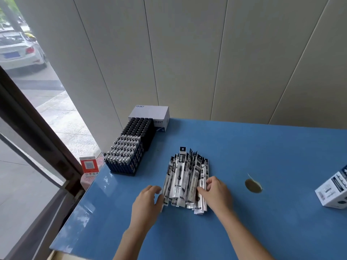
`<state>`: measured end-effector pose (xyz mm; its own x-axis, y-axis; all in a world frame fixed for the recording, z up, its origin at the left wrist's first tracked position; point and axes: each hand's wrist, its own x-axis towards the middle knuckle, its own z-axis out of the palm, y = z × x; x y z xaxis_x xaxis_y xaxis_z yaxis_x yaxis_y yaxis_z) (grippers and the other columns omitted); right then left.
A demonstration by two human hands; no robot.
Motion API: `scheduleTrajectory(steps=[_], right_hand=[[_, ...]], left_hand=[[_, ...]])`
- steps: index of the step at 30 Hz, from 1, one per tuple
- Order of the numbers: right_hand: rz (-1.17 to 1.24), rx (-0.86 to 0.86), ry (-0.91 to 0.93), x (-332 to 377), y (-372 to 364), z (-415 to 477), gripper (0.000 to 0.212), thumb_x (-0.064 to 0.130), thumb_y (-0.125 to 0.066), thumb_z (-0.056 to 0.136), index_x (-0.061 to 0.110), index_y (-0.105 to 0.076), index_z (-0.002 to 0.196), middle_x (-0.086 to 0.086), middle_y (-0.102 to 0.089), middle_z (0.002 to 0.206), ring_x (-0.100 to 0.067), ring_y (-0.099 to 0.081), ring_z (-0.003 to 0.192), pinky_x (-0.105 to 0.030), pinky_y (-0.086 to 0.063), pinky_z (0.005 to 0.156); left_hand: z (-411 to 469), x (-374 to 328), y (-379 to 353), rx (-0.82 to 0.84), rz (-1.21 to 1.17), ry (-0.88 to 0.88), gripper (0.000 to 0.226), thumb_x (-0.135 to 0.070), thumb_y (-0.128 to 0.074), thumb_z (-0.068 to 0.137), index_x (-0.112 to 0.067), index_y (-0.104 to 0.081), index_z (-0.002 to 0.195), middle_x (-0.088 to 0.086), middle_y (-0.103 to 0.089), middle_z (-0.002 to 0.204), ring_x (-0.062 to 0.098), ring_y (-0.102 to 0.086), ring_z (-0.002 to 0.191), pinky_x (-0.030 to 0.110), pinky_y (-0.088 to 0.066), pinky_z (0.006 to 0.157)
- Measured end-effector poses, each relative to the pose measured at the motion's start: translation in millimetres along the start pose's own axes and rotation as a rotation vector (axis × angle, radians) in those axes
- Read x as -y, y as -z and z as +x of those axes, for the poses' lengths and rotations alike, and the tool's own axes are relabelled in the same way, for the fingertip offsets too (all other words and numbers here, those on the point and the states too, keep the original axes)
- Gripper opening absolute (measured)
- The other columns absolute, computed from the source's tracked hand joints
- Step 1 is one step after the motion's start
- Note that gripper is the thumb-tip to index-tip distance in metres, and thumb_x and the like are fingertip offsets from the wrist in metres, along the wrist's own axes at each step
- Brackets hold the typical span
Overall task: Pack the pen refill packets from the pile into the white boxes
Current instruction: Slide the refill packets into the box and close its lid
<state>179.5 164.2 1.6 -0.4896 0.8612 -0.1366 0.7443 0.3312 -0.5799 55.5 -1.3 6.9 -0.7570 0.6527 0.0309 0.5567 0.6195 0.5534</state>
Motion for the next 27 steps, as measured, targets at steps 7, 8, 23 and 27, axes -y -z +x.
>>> scheduleTrajectory(steps=[7, 8, 23, 27], right_hand=[[0.029, -0.041, -0.074, 5.9, 2.7, 7.8, 0.027, 0.029, -0.065, 0.075, 0.003, -0.062, 0.081, -0.01, -0.065, 0.071, -0.029, -0.058, 0.071, -0.03, -0.039, 0.057], [0.03, -0.047, -0.089, 6.0, 4.3, 7.3, 0.025, 0.028, -0.065, 0.075, 0.003, -0.063, 0.081, -0.011, -0.068, 0.074, -0.03, -0.061, 0.075, -0.03, -0.041, 0.059], [0.324, -0.076, -0.328, -4.5, 14.8, -4.6, 0.017, 0.017, -0.052, 0.088, 0.002, -0.059, 0.086, -0.012, -0.062, 0.076, -0.03, -0.055, 0.074, -0.033, -0.035, 0.061], [0.435, -0.092, -0.336, 4.0, 13.4, -8.4, 0.016, 0.016, -0.051, 0.088, 0.001, -0.057, 0.087, -0.009, -0.061, 0.071, -0.023, -0.047, 0.064, -0.032, -0.03, 0.055]], left_hand=[[30.7, 1.5, -15.3, 0.064, -0.099, 0.063, 0.024, -0.029, -0.05, 0.094, -0.013, -0.064, 0.103, -0.001, -0.058, 0.102, 0.017, -0.058, 0.083, 0.023, -0.04, 0.07], [33.5, -0.1, -15.6, 0.08, -0.11, 0.064, 0.025, -0.031, -0.049, 0.094, -0.013, -0.065, 0.099, -0.001, -0.057, 0.099, 0.017, -0.057, 0.081, 0.022, -0.039, 0.07], [77.3, -8.6, -14.7, 0.167, -0.237, 0.133, 0.023, -0.021, -0.07, 0.078, -0.013, -0.053, 0.064, -0.003, -0.05, 0.057, 0.013, -0.045, 0.057, 0.017, -0.032, 0.05], [79.6, -2.0, -9.0, 0.182, -0.322, 0.159, 0.018, -0.019, -0.07, 0.078, -0.016, -0.058, 0.065, -0.009, -0.054, 0.056, 0.005, -0.049, 0.057, 0.021, -0.036, 0.058]])
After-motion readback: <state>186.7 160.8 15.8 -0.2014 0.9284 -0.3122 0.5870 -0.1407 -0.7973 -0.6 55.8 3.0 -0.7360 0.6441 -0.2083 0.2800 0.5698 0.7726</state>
